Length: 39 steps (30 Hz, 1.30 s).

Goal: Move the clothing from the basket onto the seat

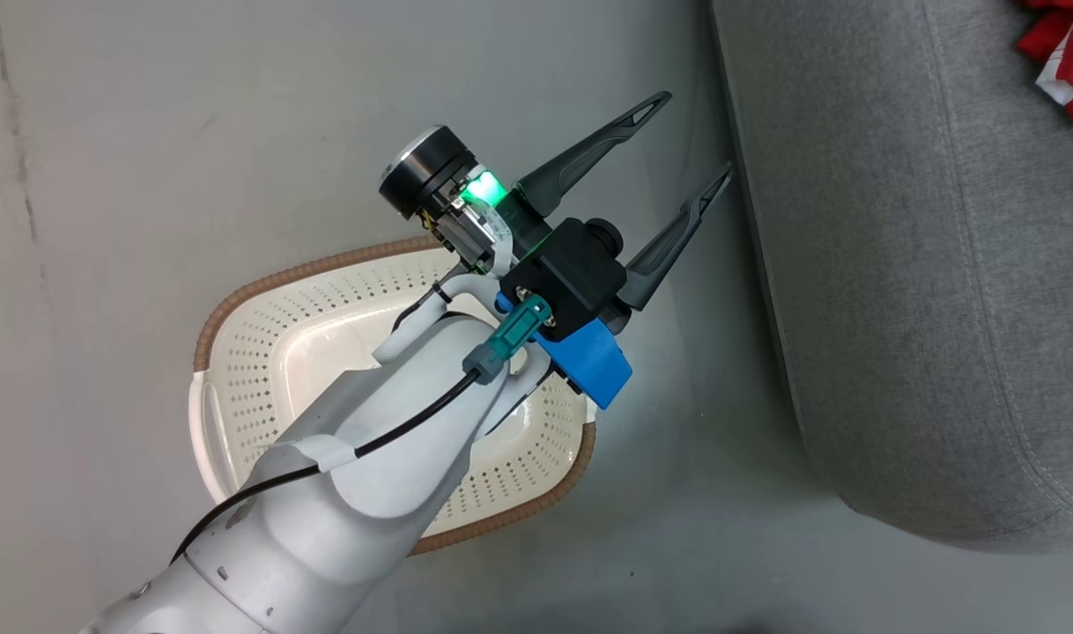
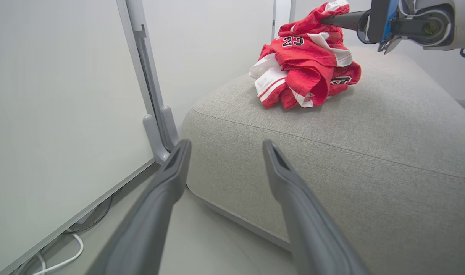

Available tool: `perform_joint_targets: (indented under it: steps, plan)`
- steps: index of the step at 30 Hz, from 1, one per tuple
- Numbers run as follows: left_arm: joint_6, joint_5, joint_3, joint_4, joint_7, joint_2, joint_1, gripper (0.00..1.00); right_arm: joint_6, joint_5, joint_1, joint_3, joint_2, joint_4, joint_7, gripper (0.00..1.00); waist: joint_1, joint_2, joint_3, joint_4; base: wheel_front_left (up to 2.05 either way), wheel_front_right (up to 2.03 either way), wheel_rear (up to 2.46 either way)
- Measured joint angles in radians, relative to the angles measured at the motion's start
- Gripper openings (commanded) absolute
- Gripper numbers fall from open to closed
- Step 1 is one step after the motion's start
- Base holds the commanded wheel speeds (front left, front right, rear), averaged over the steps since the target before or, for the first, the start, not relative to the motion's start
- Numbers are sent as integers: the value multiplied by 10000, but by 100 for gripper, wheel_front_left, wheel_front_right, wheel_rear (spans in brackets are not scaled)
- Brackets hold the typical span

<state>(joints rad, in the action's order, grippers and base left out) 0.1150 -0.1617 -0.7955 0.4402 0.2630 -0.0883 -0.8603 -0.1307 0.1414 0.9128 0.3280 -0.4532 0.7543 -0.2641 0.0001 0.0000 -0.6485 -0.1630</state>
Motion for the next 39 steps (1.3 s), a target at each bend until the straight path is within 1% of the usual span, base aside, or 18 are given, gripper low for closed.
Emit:
perform_joint_targets:
  steps: [1, 2, 6, 12, 15, 19, 24, 29, 34, 39]
  plan:
    - [-10, -29, 8, 6, 0, -12, 0, 100, 0, -6, -33, 50, 29, -10, 0, 61, 0, 0, 57, -11, 0, 0, 0]
    - [-19, -42, 17, 4, 0, -12, 5, 100, 0, -12, -94, 132, 54, -63, 0, 100, 0, 0, 122, -22, 0, 0, 0]
    - [-86, -138, 54, -42, 0, 0, 218, 100, 0, -94, -670, 314, 297, -384, -2, 100, 0, 0, 501, -66, 0, 0, 0]
    - [-180, -267, 219, -180, 0, 15, 702, 100, 0, -232, -2090, 690, 867, -1300, -2, 100, -1, 0, 1289, -130, 0, 0, 0]
    - [-255, -353, 376, -267, 0, 15, 1021, 100, 2, -351, -2832, 698, 1066, -1703, 0, 100, -1, 1, 1737, -142, 0, 0, 0]
    - [-391, -474, 660, -424, 0, -29, 1555, 100, 2, -328, -3615, 591, 1327, -2571, -2, 100, -1, 0, 2355, -115, 0, 0, 0]
    - [-648, -598, 1181, -665, 0, -219, 2375, 100, 0, -151, -4707, -113, 1664, -3862, 0, 100, -2, 1, 3106, 20, 0, 0, 0]
    - [-934, -673, 1891, -1016, -2, -414, 3196, 100, 2, -17, -5492, -897, 2192, -4941, -2, 100, -2, 1, 3723, 351, 0, 0, 0]
    - [-1216, -686, 2826, -1425, 0, -654, 4059, 100, 0, 36, -5948, -1701, 2577, -5513, 0, 100, -3, 1, 4232, 791, 0, 0, 0]
    - [-1421, -658, 3875, -1937, 0, -740, 4888, 100, 0, 188, -6392, -2134, 2834, -5837, 0, 100, -3, 1, 4762, 1227, 0, 0, 0]
